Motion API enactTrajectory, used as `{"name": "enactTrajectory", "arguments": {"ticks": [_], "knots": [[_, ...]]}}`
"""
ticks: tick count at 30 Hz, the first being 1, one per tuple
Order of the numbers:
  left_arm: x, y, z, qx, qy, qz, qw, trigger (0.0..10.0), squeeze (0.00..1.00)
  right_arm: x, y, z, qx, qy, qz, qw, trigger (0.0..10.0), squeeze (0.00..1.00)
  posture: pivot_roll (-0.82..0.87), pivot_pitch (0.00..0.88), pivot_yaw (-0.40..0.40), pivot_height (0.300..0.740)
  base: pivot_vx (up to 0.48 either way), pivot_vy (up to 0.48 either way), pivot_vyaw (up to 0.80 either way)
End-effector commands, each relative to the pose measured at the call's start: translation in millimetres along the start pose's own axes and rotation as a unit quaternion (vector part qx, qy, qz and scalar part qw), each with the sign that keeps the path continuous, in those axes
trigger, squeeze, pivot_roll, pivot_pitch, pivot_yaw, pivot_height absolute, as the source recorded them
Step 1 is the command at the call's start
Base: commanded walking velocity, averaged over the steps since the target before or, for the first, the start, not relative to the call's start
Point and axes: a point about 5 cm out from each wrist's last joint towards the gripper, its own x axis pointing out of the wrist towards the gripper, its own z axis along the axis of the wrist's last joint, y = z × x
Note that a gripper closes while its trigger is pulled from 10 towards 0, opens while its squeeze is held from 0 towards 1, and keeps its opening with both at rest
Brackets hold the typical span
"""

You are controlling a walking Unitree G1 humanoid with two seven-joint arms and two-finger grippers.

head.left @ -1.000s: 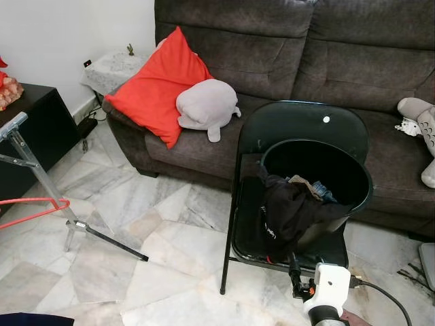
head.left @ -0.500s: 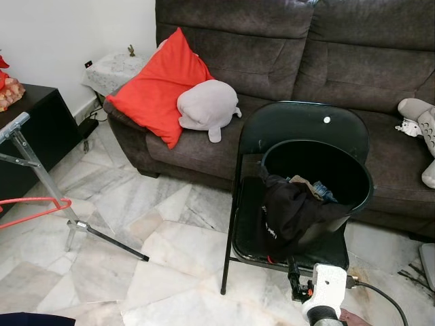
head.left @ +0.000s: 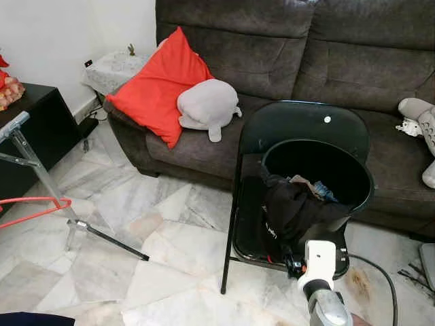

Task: Hang hanger

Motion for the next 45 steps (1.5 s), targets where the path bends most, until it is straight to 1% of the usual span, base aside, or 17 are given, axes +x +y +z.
{"name": "enactTrajectory", "arguments": {"ticks": [1,5,8,12,14,15,19,25,33,34,35,36,37,38,39,43,45], "knots": [[-1.3,-3.4,-11,0.001,0.022,0.000,1.000,10.0,0.00,-0.4,-2.9,-1,0.007,0.000,-0.008,1.000,10.0,0.00,-0.06,0.109,0.046,0.721,0.000,0.000,0.00],[0.3,-15.2,-15,0.003,0.026,-0.005,1.000,10.0,0.00,-2.9,-1.7,-5,0.012,-0.001,-0.007,1.000,10.0,0.00,-0.07,0.111,0.049,0.721,0.000,0.000,0.00],[0.8,-18.4,-16,0.004,0.026,-0.006,1.000,10.0,0.00,-4.0,0.3,-10,0.013,0.005,-0.006,1.000,10.0,0.00,-0.06,0.115,0.052,0.721,0.000,0.000,0.00],[0.7,-18.1,-16,0.006,0.027,-0.006,1.000,10.0,0.00,-3.5,1.7,-10,0.017,0.005,-0.002,1.000,10.0,0.00,-0.06,0.116,0.053,0.721,0.000,0.000,0.00],[-2.2,-5.2,-17,0.006,0.028,0.001,1.000,10.0,0.00,-1.9,3.5,-11,0.018,0.009,0.007,1.000,10.0,0.00,-0.06,0.116,0.053,0.721,0.000,0.000,0.00],[-2.2,-5.2,-17,0.006,0.028,0.001,1.000,10.0,0.00,-1.9,3.5,-11,0.018,0.009,0.007,1.000,10.0,0.00,-0.06,0.116,0.053,0.721,0.000,0.000,0.00],[-6.4,8.5,-19,0.005,0.029,0.009,1.000,10.0,0.00,0.8,4.6,-10,0.012,0.013,0.015,1.000,10.0,0.00,-0.06,0.117,0.054,0.721,0.000,0.000,0.00],[-8.5,13.2,-21,0.005,0.031,0.011,0.999,10.0,0.00,4.3,1.1,-10,0.011,0.022,0.016,1.000,10.0,0.00,-0.05,0.116,0.057,0.721,0.000,0.000,0.00],[-5.3,0.7,-21,0.010,0.030,0.002,0.999,10.0,0.00,9.8,-1.4,-7,0.005,0.027,0.032,0.999,10.0,0.00,-0.05,0.116,0.057,0.721,0.000,0.000,0.00],[-3.8,-4.6,-21,0.011,0.030,-0.001,0.999,10.0,0.00,10.6,-1.4,-6,0.005,0.027,0.035,0.999,10.0,0.00,-0.05,0.116,0.058,0.721,0.000,0.000,0.00],[-2.3,-9.9,-20,0.012,0.029,-0.004,0.999,10.0,0.00,11.5,-1.6,-4,0.002,0.027,0.037,0.999,9.3,0.00,-0.05,0.116,0.058,0.721,0.000,0.000,0.00],[-0.8,-15.9,-19,0.013,0.029,-0.007,0.999,10.0,0.00,12.7,-2.7,-3,-0.001,0.027,0.038,0.999,4.6,0.00,-0.05,0.116,0.059,0.721,0.000,0.000,0.00],[-0.5,-16.8,-19,0.014,0.029,-0.007,0.999,10.0,0.00,13.0,-3.2,-3,-0.001,0.028,0.037,0.999,1.4,0.00,-0.04,0.117,0.059,0.721,0.000,0.000,0.00],[-0.4,-17.0,-19,0.014,0.029,-0.007,0.999,10.0,0.00,13.3,-3.5,-3,-0.001,0.028,0.037,0.999,1.4,0.00,-0.04,0.117,0.059,0.721,0.000,0.000,0.00],[-0.2,-17.5,-18,0.015,0.029,-0.007,0.999,10.0,0.00,13.4,-3.6,-3,-0.002,0.029,0.037,0.999,0.0,0.00,-0.04,0.117,0.059,0.721,0.000,0.000,0.00],[0.0,-18.2,-18,0.015,0.029,-0.008,0.999,10.0,0.00,13.7,-3.8,-3,-0.002,0.030,0.038,0.999,0.0,0.00,-0.04,0.118,0.059,0.721,0.000,0.000,0.00],[-1.0,-10.0,-16,0.016,0.028,-0.003,0.999,10.0,0.00,14.2,-3.4,-3,-0.004,0.032,0.041,0.999,0.0,0.00,-0.04,0.120,0.060,0.721,0.000,0.000,0.00]]}}
